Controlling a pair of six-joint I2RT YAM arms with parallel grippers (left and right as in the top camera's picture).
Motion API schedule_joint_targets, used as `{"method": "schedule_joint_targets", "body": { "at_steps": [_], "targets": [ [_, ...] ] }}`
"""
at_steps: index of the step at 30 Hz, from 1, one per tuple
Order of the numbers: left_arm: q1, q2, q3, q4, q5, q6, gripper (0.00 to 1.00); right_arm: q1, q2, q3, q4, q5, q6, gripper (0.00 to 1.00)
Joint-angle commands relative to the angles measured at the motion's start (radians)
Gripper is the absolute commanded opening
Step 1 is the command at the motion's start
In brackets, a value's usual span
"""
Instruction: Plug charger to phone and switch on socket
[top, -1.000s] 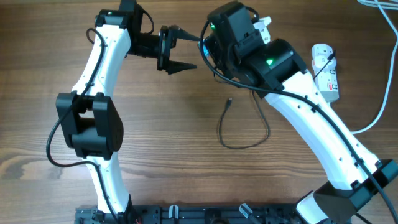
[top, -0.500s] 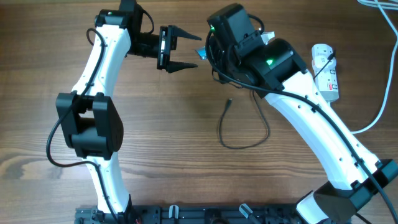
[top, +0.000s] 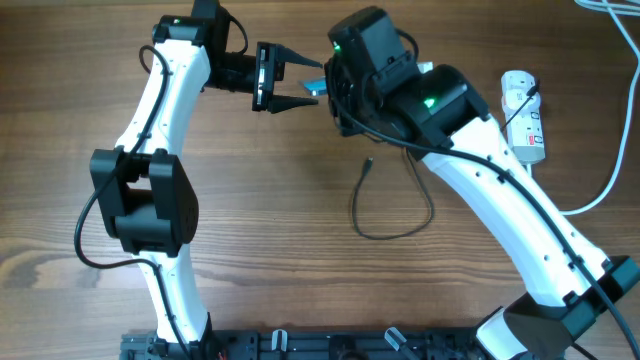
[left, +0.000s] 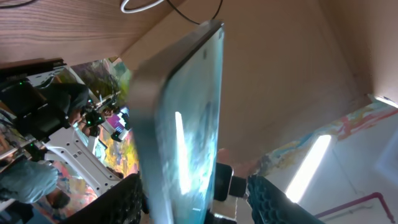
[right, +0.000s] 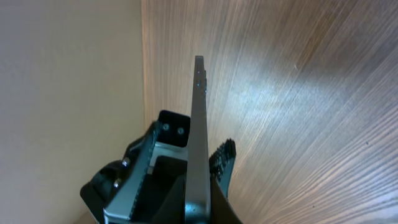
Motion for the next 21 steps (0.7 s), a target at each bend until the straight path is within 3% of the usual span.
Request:
{"method": "schedule_joint_targets", "body": {
  "at_steps": [1,6,11,19,21],
  "targets": [
    [0.0,-0.033,0.002,0.0,0.008,-0.009,0.57,0.008,-0.002,0.007,0.007,-0.008,0.028,0.04],
    [0.0,-0.033,0.002,0.0,0.008,-0.009,0.48,0.009,0.008,0.007,0.006,-0.008,0.025,0.05],
    [0.0,-0.033,0.002,0.0,0.008,-0.009,0.47,0.009,0.01,0.007,0.008,-0.008,0.025,0.04],
    [0.0,-0.033,0.002,0.0,0.008,-0.009,0.29,0.009,0.01,0.007,0.01,-0.031,0.024,0.05],
    [0.0,-0.033,0.002,0.0,0.008,-0.009,0.18,0.008,0.01,0.007,0.011,-0.031,-0.001,0.07]
  ]
}}
